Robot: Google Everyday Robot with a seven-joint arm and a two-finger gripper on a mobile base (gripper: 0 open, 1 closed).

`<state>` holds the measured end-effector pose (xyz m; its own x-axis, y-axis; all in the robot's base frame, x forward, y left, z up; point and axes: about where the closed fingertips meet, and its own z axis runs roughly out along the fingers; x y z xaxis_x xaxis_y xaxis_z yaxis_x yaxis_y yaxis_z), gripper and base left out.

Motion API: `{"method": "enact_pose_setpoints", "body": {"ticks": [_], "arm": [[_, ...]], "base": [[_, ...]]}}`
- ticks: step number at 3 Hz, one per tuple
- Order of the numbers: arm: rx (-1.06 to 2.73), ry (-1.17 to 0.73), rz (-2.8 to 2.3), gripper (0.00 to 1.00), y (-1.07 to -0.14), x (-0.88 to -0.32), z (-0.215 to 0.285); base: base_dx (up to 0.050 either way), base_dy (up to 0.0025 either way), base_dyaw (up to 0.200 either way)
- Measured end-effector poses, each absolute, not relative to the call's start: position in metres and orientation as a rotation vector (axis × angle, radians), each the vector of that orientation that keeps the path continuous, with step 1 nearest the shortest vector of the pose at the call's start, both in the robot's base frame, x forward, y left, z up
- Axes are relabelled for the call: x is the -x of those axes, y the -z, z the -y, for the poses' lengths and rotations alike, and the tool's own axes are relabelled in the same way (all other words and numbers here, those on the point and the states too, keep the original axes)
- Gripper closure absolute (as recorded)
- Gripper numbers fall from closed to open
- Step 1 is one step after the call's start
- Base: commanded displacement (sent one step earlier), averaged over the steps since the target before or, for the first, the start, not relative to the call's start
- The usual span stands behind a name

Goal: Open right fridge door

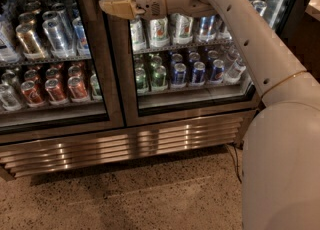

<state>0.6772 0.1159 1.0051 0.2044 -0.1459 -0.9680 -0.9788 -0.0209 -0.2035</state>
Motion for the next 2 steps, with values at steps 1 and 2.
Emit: {"method": "enact_pose_setpoints", "body": {"ticks": [1, 2], "arm": [[1.411, -0.985, -1.156, 0.36, -1.0051, -0.6772, -0.1160], [1.411, -0.986, -1.156, 0.10, -1.0050, -0.6771, -0.1160]], "base": [[0.000, 0.00000, 0.000], [0.000, 0.00000, 0.000]]}}
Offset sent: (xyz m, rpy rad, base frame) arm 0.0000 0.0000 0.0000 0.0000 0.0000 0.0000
